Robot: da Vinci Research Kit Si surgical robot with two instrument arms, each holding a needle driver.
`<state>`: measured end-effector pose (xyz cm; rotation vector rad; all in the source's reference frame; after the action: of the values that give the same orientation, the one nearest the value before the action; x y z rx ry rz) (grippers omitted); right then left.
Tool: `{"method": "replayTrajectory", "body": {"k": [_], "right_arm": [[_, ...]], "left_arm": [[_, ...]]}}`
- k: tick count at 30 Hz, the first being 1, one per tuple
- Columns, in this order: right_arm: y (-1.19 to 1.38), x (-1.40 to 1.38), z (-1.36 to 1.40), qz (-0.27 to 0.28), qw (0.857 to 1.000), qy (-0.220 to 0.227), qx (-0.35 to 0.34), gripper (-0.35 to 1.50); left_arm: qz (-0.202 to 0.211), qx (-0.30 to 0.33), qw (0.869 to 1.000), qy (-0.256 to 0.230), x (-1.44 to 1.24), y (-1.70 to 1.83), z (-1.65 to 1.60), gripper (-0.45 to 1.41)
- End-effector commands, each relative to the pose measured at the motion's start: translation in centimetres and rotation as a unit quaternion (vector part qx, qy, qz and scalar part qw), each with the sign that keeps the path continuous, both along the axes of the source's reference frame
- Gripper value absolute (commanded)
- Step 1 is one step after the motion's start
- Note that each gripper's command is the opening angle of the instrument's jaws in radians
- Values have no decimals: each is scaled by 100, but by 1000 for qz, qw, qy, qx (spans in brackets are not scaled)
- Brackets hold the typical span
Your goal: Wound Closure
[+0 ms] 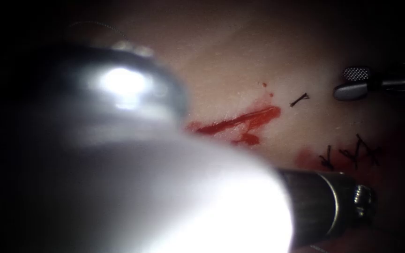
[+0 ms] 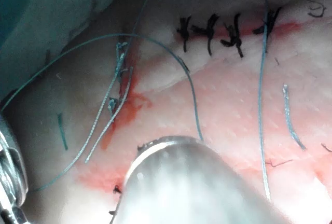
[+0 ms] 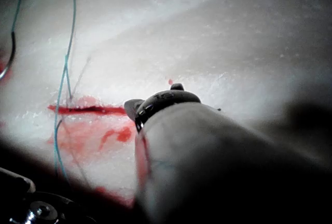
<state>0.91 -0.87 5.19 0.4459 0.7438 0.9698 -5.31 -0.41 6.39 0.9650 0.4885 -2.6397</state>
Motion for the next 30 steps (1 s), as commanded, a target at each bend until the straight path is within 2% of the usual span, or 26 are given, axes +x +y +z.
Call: {"method": "replayTrajectory", "body": {"k": [1, 4, 7, 11, 12, 18, 22, 24, 25, 27, 29, 30], "right_arm": [[-1, 9, 3, 2, 1000, 1, 2, 148], [-2, 9, 3, 4, 1000, 1, 4, 148], [-3, 9, 3, 4, 1000, 1, 4, 148], [-5, 9, 5, 7, 1000, 1, 6, 148], [-6, 10, 6, 7, 1000, 1, 6, 148], [-7, 10, 7, 9, 1000, 1, 7, 148], [-7, 10, 7, 11, 1000, 1, 9, 148], [-7, 10, 7, 11, 1000, 1, 9, 148], [-8, 10, 7, 11, 1000, 1, 9, 148], [-8, 10, 7, 13, 1000, 1, 11, 148], [-8, 10, 7, 13, 1000, 1, 11, 148], [-8, 10, 7, 13, 1000, 1, 11, 148]], "left_arm": [[0, 4, 1000, -1, -4, -1, 5, 25], [-6, 15, 1000, 2, -3, 1, 1, 36], [-11, 22, 1000, 2, -1, 4, -3, 56], [-19, 51, 998, 4, 5, 5, -9, 61], [-23, 75, 997, 5, 8, 4, -11, 64], [-3, 98, 995, 2, 10, -5, -9, 56], [4, 106, 994, 10, 4, -14, 7, 52], [7, 108, 994, 7, 2, -16, 10, 39], [1, 117, 993, 9, -1, -16, 12, 2], [-18, 132, 991, 13, -2, -13, 13, -45], [-53, 165, 985, 13, 1, -8, 13, -45], [-64, 171, 983, -2, 4, -1, 11, -45]]}}
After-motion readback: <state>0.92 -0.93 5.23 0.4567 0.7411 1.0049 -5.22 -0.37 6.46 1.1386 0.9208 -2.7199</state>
